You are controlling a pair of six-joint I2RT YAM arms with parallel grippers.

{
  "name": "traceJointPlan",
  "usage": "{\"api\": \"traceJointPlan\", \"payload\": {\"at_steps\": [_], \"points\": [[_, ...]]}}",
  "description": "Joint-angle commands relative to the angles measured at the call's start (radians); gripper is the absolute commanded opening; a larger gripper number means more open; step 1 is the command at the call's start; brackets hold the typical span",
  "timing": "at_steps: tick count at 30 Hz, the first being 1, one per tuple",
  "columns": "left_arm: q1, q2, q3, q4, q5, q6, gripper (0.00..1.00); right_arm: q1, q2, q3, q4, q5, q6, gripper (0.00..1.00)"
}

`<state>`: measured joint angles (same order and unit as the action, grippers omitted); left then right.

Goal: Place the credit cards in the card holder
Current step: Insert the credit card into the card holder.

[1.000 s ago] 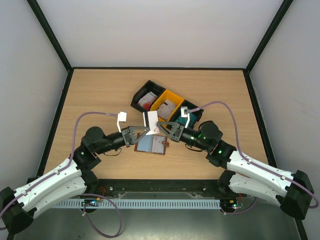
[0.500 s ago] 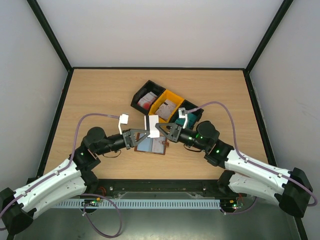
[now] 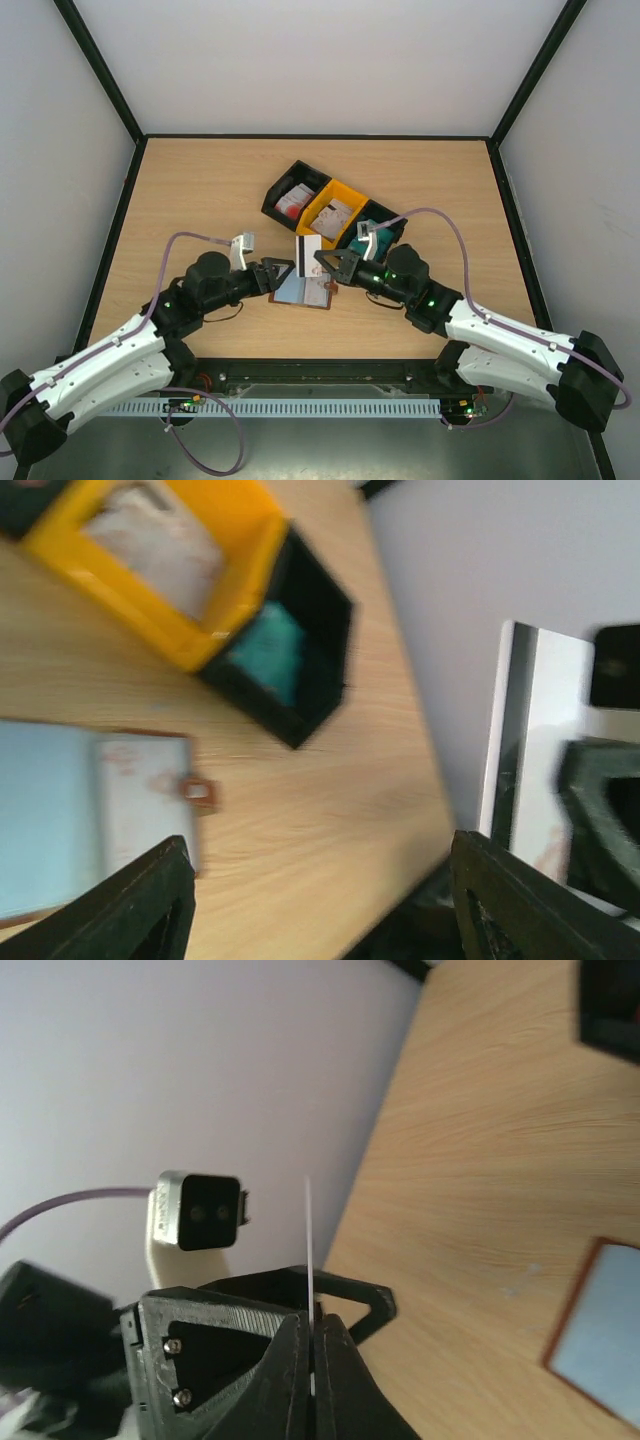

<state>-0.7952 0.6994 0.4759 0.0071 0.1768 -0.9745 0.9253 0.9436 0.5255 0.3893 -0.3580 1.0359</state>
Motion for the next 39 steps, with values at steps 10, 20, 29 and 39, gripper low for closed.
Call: {"api": "traceJointPlan", "payload": {"at_steps": [10,20,29,39], "points": [[0.012,0.335,-0.025,-0.125,-0.302,0.020,0.59,0.007,0.258,-0.126,0.037,0.216,0.118,0.02],[0.020,0.456,-0.048,-0.048,-0.331,0.031,0.62,0.009,0.551,-0.170,0.357,0.101,0.200,0.02],[0.023,0.553,-0.064,-0.013,-0.352,0.005,0.50,0.014,0.669,-0.192,0.471,0.108,0.229,0.02],[0.023,0.575,-0.090,0.005,-0.346,0.008,0.39,0.013,0.765,-0.181,0.546,0.123,0.225,0.02]]}}
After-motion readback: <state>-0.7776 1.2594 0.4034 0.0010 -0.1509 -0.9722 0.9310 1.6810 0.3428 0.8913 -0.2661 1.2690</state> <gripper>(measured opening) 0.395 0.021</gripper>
